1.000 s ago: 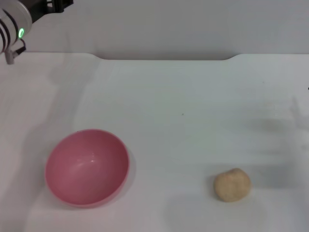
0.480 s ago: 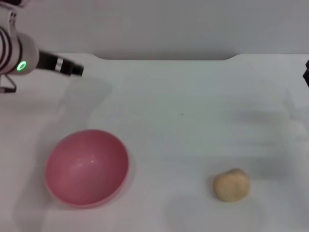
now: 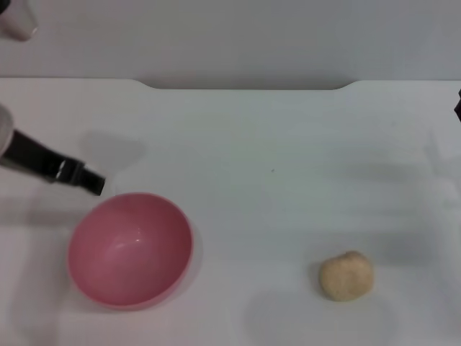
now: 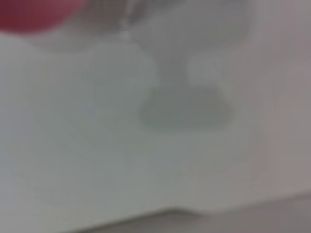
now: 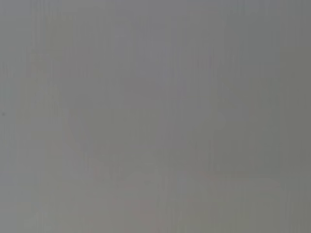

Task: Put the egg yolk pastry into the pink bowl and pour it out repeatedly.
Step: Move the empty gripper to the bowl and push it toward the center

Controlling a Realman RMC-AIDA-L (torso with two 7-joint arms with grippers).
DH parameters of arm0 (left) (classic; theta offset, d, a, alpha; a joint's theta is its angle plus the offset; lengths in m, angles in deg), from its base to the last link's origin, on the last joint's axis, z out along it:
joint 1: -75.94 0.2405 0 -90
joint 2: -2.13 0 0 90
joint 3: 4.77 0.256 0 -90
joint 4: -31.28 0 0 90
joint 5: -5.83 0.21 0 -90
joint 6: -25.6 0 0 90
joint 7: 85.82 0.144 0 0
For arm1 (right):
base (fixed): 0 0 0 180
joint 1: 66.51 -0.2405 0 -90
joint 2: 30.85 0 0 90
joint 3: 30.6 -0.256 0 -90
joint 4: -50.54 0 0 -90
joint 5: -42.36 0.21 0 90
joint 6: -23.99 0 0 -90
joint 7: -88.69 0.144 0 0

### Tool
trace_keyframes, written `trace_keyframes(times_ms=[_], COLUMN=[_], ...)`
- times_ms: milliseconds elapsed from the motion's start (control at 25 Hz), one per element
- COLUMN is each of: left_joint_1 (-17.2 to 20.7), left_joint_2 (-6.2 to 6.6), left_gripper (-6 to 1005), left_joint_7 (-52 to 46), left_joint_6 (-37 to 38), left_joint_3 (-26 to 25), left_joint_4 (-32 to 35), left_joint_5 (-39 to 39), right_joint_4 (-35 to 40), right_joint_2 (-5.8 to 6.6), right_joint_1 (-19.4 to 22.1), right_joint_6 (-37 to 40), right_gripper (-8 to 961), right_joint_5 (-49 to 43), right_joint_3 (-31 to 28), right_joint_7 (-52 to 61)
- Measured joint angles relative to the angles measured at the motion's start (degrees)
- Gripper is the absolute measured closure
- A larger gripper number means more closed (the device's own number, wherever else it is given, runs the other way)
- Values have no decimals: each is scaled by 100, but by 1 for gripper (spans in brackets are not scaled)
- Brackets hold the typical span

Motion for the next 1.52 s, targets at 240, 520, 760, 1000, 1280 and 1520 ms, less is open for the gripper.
trace_keyframes(times_ms=[240, 520, 760, 1000, 1280, 1520], left_joint_1=[320, 558, 453, 337, 203, 159], left_joint_2=[9, -21, -28, -27, -34, -27], left_gripper=[225, 224, 224, 225, 225, 265], left_joint_7=[4, 106, 119, 166, 232, 437], left_joint_6=[-574, -520, -137, 99, 511, 551], left_joint_3=[-386, -164, -62, 5, 127, 139], left_joint_4=[324, 83, -586, -1050, -1677, -1710], left_joint_5=[-29, -134, -238, -272, -310, -514], right_joint_4=[51, 109, 108, 108, 107, 107], right_joint_2=[0, -1, -1, -9, -10, -9], right_joint_1=[-27, -102, -143, -93, -82, -72], right_joint_6=[-12, -103, -219, -190, -169, -165], right_gripper=[209, 208, 208, 209, 209, 208], right_joint_5=[-8, -4, -31, -38, -45, -47], right_joint_3=[0, 0, 40, 30, 50, 30], right_joint_7=[-2, -5, -8, -8, -8, -8])
